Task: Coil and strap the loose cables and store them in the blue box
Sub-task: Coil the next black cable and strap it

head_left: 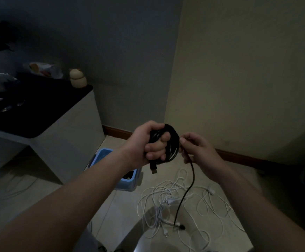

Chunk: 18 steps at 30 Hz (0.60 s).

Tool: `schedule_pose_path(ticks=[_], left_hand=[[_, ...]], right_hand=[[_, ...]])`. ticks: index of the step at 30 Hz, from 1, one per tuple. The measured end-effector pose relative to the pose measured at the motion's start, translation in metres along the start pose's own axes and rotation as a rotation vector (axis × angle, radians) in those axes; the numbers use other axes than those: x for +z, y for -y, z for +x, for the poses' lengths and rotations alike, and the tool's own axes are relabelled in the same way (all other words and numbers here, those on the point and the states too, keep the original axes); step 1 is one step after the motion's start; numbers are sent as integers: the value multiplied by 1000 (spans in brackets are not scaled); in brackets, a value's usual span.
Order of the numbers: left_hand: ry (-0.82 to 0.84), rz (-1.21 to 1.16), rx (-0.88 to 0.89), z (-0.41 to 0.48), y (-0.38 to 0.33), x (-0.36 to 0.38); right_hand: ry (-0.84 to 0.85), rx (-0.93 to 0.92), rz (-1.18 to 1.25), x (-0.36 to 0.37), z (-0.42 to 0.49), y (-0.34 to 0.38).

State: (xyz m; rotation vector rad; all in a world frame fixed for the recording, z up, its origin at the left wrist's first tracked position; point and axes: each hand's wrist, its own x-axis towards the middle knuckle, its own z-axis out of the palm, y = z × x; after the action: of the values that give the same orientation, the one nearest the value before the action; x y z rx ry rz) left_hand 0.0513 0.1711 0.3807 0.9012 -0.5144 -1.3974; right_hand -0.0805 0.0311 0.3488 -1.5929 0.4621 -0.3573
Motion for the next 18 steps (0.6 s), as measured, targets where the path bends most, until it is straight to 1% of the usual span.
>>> schedule_pose_path(ticks=[4,6,7,9,12,15,18], left_hand=[[-16,-260,107,-3,-6,-7],[-62,-330,142,-3,-5,-9],[-93,-344,165,-3,-5,-9],[-167,-341,227,-2,-6,-8],[-288,-340,313,0,-9,-11],[-355,-361,365,-1,-12,-18],[-395,-300,369,0,-13,-23]], right_hand=[[76,62,-28,9,-2,-7],[79,62,-53,15,-1,-9],[74,48,-87,17,0,-10],[83,-13,-235,19,-1,-11],[163,-67,-477,19,-5,-11],[234,-63,-553,19,-9,-8],[237,-102,-586,24,-14,-3]])
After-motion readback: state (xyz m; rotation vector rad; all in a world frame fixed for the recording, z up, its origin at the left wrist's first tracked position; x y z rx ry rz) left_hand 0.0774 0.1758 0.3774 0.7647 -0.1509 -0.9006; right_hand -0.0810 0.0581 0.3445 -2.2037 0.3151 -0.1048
